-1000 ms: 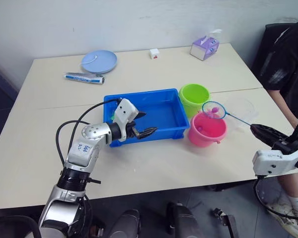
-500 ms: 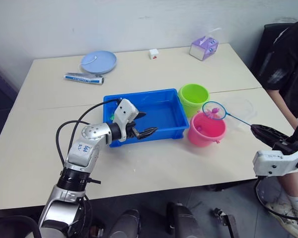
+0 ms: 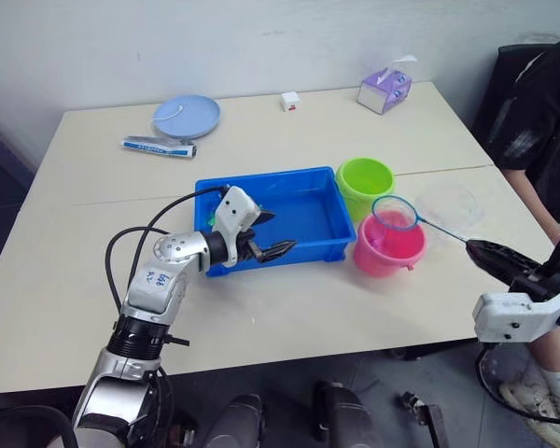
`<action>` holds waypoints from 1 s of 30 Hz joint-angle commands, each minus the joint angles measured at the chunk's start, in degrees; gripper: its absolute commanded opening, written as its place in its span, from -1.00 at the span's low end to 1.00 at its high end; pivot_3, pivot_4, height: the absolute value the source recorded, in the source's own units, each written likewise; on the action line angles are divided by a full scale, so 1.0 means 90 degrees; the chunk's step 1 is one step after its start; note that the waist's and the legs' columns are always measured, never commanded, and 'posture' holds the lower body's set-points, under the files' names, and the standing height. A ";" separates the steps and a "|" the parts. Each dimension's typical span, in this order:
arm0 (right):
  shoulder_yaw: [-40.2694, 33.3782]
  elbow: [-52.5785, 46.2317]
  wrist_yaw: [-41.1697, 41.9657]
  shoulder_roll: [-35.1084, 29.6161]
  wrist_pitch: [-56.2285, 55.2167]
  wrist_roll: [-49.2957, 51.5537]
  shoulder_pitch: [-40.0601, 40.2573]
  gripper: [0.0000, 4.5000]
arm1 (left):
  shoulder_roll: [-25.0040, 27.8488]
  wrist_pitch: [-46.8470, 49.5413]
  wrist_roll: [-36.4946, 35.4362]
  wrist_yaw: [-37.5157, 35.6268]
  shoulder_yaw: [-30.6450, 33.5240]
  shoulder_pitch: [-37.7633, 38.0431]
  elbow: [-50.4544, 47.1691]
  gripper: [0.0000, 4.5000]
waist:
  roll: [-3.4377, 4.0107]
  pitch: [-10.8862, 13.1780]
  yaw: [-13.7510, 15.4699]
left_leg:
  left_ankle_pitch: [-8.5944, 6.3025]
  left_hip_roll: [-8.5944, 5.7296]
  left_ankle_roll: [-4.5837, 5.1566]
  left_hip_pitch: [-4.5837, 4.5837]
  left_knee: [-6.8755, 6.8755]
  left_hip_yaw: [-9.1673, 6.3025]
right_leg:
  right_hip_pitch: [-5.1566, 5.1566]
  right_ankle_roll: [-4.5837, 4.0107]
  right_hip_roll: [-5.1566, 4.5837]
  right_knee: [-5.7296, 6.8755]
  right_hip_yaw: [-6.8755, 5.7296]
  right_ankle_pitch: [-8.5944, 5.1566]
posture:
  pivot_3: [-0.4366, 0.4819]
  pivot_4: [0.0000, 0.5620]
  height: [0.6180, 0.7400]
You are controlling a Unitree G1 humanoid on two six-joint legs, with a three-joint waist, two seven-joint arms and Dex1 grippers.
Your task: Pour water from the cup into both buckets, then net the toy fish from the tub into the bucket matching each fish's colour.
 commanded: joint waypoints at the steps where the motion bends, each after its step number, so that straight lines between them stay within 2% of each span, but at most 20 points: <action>1: -0.0173 -0.0157 0.0010 0.0072 -0.0072 0.0021 0.0125 -0.66 | -0.0001 -0.0088 -0.0023 -0.0032 0.0052 -0.0111 -0.0120 0.91 | -0.0001 0.0000 -0.0003 | 0.0000 0.0001 0.0000 0.0001 0.0000 0.0000 | 0.0001 0.0000 0.0000 0.0000 0.0000 0.0000 | -0.05 -0.47 1.00; 4: -0.0164 -0.0122 -0.0028 0.0026 0.0057 0.0020 -0.0016 -0.66 | -0.0003 -0.0085 -0.0023 -0.0036 0.0052 -0.0127 -0.0112 0.91 | 0.0000 0.0000 0.0003 | 0.0000 0.0004 -0.0001 0.0000 -0.0002 -0.0005 | 0.0001 0.0000 0.0001 -0.0002 0.0003 0.0000 | -0.05 -0.47 1.00; 9: 0.0143 0.0056 0.0084 -0.0263 0.0707 0.0376 -0.1003 -0.66 | 0.0015 -0.0068 -0.0016 -0.0013 0.0073 -0.0113 -0.0138 0.91 | 0.0000 -0.0001 -0.0051 | 0.0000 0.0001 0.0000 0.0006 0.0003 0.0007 | 0.0002 0.0001 0.0001 0.0006 -0.0001 0.0001 | -0.05 -0.47 1.00; 13: 0.0996 -0.0008 0.0372 -0.0380 0.2023 0.1223 -0.2618 -0.66 | 0.0096 0.0130 0.0042 0.0259 0.0197 0.0054 -0.0387 0.91 | 0.0002 -0.0001 -0.0153 | 0.0000 0.0005 -0.0001 0.0002 0.0000 0.0002 | -0.0004 0.0000 -0.0001 0.0006 0.0000 0.0000 | -0.05 -0.47 1.00; 17: 0.2489 -0.0038 0.0935 -0.0026 0.3673 0.1993 -0.4146 -0.66 | 0.0060 0.0855 0.0017 0.0899 0.0393 0.0333 -0.1236 0.91 | 0.0000 -0.0001 -0.0195 | -0.0002 0.0012 -0.0004 -0.0001 -0.0004 -0.0006 | -0.0004 -0.0001 0.0000 -0.0004 0.0009 0.0000 | -0.05 -0.47 1.00; 19: 0.2937 -0.0022 0.1093 0.0230 0.4635 0.2352 -0.4752 -0.66 | 0.0018 0.1160 0.0006 0.1189 0.0487 0.0450 -0.1565 0.91 | -0.0002 0.0001 -0.0174 | -0.0002 0.0013 -0.0004 -0.0007 0.0000 -0.0011 | -0.0005 -0.0001 0.0000 -0.0006 0.0013 0.0000 | -0.05 -0.47 1.00; 24: 0.3639 0.0306 0.1327 0.0720 0.6424 0.3033 -0.6003 -0.66 | -0.0148 0.1759 0.0069 0.1965 0.0761 0.0938 -0.2322 0.91 | -0.0001 0.0000 -0.0130 | -0.0001 0.0006 -0.0003 -0.0012 0.0002 -0.0017 | -0.0007 -0.0001 -0.0006 -0.0006 0.0010 0.0000 | -0.05 -0.47 1.00; 30: 0.4241 0.1323 0.1554 0.1031 0.7152 0.3398 -0.6851 -0.66 | -0.0323 0.2302 0.0116 0.2679 0.0997 0.1488 -0.3104 0.91 | -0.0002 0.0000 -0.0142 | -0.0001 0.0002 -0.0002 -0.0015 0.0001 -0.0022 | -0.0008 -0.0001 -0.0010 -0.0010 0.0003 0.0000 | -0.05 -0.47 1.00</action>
